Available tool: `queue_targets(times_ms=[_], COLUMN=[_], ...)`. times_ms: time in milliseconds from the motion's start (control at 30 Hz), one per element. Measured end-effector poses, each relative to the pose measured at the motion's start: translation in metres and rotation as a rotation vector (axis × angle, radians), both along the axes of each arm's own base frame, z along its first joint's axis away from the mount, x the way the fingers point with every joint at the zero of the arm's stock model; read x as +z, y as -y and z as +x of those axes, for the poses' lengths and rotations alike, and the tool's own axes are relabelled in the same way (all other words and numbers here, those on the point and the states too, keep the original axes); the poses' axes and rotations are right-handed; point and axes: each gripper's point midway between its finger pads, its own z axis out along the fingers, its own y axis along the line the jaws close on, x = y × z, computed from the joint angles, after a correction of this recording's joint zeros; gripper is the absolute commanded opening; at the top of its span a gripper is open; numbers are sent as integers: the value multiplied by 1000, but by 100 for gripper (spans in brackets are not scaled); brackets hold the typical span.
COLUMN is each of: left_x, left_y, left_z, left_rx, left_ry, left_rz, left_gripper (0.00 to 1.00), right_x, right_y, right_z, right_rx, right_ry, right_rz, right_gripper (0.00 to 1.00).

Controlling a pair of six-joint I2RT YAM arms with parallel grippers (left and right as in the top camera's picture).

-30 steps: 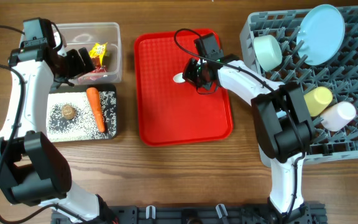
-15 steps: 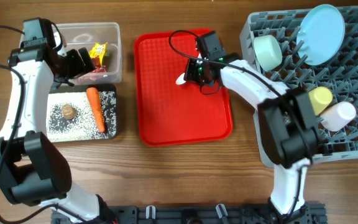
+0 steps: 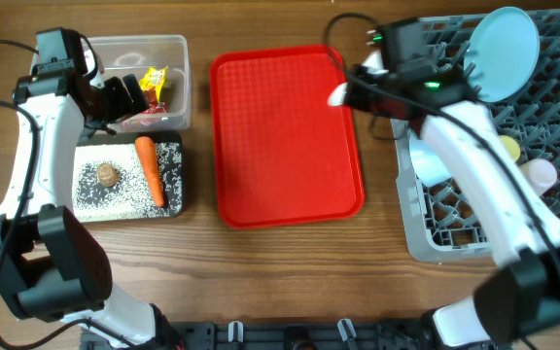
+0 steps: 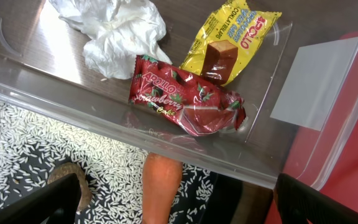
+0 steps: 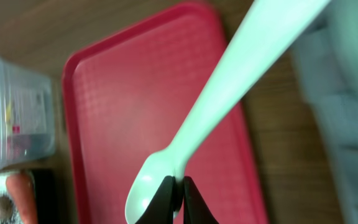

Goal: Sort waste into correct bins and load items into the dishwasher rack
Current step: 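Carry the white spoon to the rack and drop it in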

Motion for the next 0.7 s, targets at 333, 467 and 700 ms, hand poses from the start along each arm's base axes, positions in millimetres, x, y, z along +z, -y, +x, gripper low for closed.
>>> queue_targets(times_ms=[333, 467, 700], left_x=[0, 0, 0], left_y=[0, 0, 0], left_z=[0, 0, 0], left_rx=[0, 0, 0], left_ry=[0, 0, 0], left_rz=[0, 0, 0], left_gripper=[100, 100, 100], right_x=[73, 68, 59], right_y=[147, 186, 237], right_z=[-52, -73, -98], right_rx=[-328, -439, -604], right_ry=[79, 22, -49], right_rz=[-63, -81, -93], right_gripper=[4, 4, 4])
